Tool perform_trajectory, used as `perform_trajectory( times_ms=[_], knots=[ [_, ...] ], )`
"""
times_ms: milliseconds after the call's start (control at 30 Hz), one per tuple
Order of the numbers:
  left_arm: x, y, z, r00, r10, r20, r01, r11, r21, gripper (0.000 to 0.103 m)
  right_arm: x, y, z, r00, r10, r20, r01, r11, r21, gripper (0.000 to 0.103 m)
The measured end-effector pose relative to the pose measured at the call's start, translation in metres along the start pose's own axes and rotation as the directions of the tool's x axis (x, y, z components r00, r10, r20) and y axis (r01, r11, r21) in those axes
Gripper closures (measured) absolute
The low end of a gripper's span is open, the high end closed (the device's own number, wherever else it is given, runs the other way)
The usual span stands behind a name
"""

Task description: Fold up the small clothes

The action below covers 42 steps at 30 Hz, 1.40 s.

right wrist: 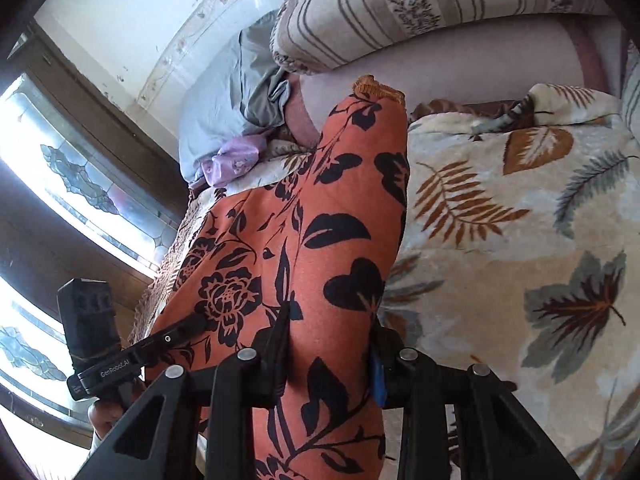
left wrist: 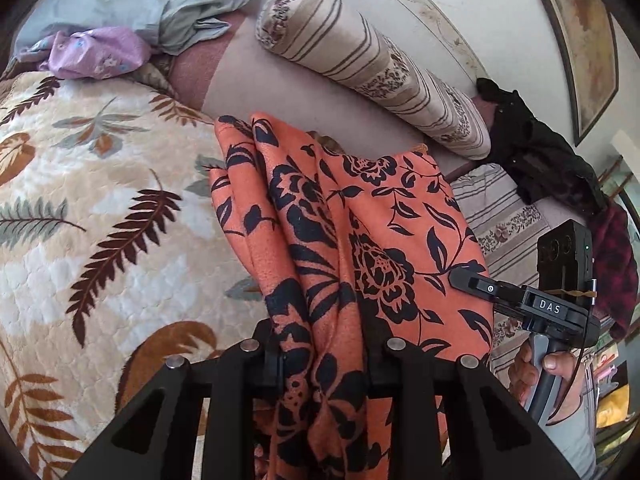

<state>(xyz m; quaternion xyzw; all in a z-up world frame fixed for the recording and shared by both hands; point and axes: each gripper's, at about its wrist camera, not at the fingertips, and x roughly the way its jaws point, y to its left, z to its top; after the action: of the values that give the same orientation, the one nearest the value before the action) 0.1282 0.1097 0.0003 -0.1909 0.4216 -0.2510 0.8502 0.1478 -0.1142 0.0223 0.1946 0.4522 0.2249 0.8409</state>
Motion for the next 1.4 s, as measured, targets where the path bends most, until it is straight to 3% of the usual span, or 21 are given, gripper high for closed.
perform_trajectory(
  times_ms=[200, 300, 333, 367, 433, 533, 633, 700, 733, 800, 867, 900, 1000, 1133, 1200, 1300, 1400],
  knots=[
    [0.035, 0.011, -0.018, 0.997, 0.009, -0.071, -0.010, 1.000, -0.011, 0.072, 0.001, -0.064, -0.018, 1.000, 0.017, -0.010, -0.016, 0.995, 0.103, 0.069],
    [0.063, 0.031, -0.038, 0.981, 0.107, -0.163, -0.113, 0.993, -0.028, 0.058, 0.017, -0.115, -0.039, 0.998, -0.024, -0.058, 0.038, 0.971, 0.238, 0.058],
    [0.067, 0.039, -0.043, 0.972, 0.144, -0.186, -0.153, 0.988, -0.035, 0.053, 0.020, -0.130, -0.046, 0.997, -0.050, -0.066, 0.067, 0.958, 0.278, 0.048],
    [0.067, 0.050, -0.048, 0.963, 0.176, -0.202, -0.188, 0.981, -0.045, 0.047, 0.019, -0.142, -0.053, 0.995, -0.072, -0.063, 0.088, 0.946, 0.312, 0.046],
    [0.056, 0.068, -0.053, 0.962, 0.192, -0.193, -0.207, 0.976, -0.062, 0.043, 0.009, -0.155, -0.062, 0.995, -0.091, -0.039, 0.099, 0.933, 0.346, 0.046],
    [0.030, 0.079, -0.057, 0.962, 0.230, -0.148, -0.237, 0.971, -0.030, 0.042, -0.012, -0.146, -0.061, 0.992, -0.120, 0.028, 0.105, 0.945, 0.308, 0.046],
    [0.007, 0.080, -0.058, 0.969, 0.224, -0.101, -0.225, 0.974, 0.006, 0.041, -0.027, -0.122, -0.052, 0.991, -0.076, 0.112, 0.046, 0.967, 0.250, 0.036],
    [0.000, 0.074, -0.063, 0.973, 0.218, -0.073, -0.215, 0.976, 0.047, 0.033, -0.025, -0.104, -0.050, 0.988, -0.036, 0.147, 0.005, 0.978, 0.206, 0.031],
    [0.003, 0.070, -0.067, 0.971, 0.230, -0.066, -0.225, 0.971, 0.076, 0.026, -0.019, -0.098, -0.051, 0.989, -0.015, 0.147, -0.014, 0.982, 0.191, 0.029],
    [0.024, 0.065, -0.079, 0.948, 0.301, -0.099, -0.287, 0.948, 0.138, 0.025, 0.006, -0.095, -0.057, 0.996, 0.009, 0.091, -0.025, 0.985, 0.173, 0.020],
    [0.047, 0.075, -0.090, 0.916, 0.356, -0.185, -0.336, 0.933, 0.133, 0.025, 0.041, -0.109, -0.067, 0.998, -0.053, -0.043, 0.061, 0.973, 0.222, 0.020],
    [0.048, 0.080, -0.093, 0.919, 0.338, -0.201, -0.324, 0.941, 0.100, 0.025, 0.048, -0.112, -0.071, 0.995, -0.069, -0.065, 0.084, 0.964, 0.252, 0.020],
    [0.034, 0.080, -0.092, 0.930, 0.333, -0.152, -0.327, 0.943, 0.068, 0.025, 0.033, -0.095, -0.062, 0.998, -0.067, 0.005, 0.065, 0.975, 0.211, 0.020],
    [0.027, 0.072, -0.090, 0.915, 0.386, -0.121, -0.375, 0.921, 0.103, 0.025, 0.028, -0.077, -0.041, 0.983, -0.169, 0.071, 0.160, 0.981, 0.107, 0.019],
    [0.023, 0.068, -0.092, 0.907, 0.407, -0.108, -0.396, 0.912, 0.111, 0.025, 0.040, -0.081, -0.037, 0.979, -0.194, 0.061, 0.186, 0.976, 0.117, 0.014],
    [0.018, 0.062, -0.094, 0.899, 0.426, -0.101, -0.413, 0.902, 0.126, 0.024, 0.063, -0.089, -0.046, 0.969, -0.245, -0.022, 0.246, 0.961, 0.129, 0.014],
    [0.006, 0.057, -0.095, 0.897, 0.435, -0.082, -0.422, 0.896, 0.138, 0.024, 0.050, -0.076, -0.062, 0.963, -0.269, 0.022, 0.266, 0.960, 0.089, 0.014]
  ],
)
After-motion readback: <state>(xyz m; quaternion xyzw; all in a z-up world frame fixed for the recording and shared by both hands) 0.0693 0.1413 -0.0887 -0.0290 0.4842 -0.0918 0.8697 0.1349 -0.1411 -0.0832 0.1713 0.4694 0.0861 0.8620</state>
